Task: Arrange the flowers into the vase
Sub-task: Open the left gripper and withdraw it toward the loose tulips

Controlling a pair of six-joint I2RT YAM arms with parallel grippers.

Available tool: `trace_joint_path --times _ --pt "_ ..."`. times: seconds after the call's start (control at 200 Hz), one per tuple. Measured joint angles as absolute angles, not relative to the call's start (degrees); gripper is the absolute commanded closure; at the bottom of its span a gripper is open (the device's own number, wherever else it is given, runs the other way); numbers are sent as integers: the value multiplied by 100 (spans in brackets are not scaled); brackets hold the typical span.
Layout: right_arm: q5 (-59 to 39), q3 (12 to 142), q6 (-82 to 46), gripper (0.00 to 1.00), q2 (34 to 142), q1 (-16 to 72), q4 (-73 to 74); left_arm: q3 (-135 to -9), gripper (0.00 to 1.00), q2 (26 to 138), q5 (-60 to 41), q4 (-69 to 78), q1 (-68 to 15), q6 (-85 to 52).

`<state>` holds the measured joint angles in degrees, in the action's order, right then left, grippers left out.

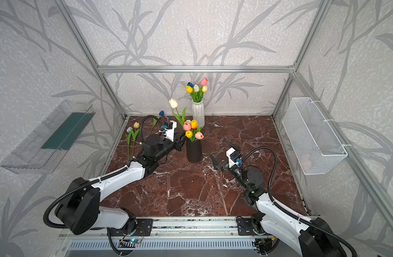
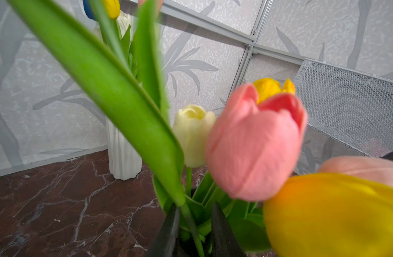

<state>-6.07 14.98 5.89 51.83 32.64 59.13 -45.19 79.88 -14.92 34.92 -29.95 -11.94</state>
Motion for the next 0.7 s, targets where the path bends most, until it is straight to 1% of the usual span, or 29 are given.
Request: trace_joint_path --times 0.275,0.34,0.405,0.585,0.605,0.635,0.7 --pt "-604 1498 615 0 5183 3264 5920 -4471 73 7413 -1444 2845 -2936 -768" --pt "-604 1498 631 1 5186 3264 5922 -4471 71 7288 -1446 2731 -2880 -711" --pt "-604 1498 633 0 5194 3264 5933 -4471 66 7225 -1496 2668 -2773 -703" --pt "-604 1498 646 1 5238 3264 5933 -4471 65 7126 -1710 2486 -2381 -720" --pt "-604 1498 650 0 5238 3264 5935 -4471 60 7122 -1728 2484 -2342 -731" --pt "-604 1498 655 0 5238 3264 5935 -4471 54 7120 -1774 2484 -2263 -751" --pt "-604 1498 672 0 5238 3264 5933 -4471 53 7122 -1890 2499 -2097 -871"
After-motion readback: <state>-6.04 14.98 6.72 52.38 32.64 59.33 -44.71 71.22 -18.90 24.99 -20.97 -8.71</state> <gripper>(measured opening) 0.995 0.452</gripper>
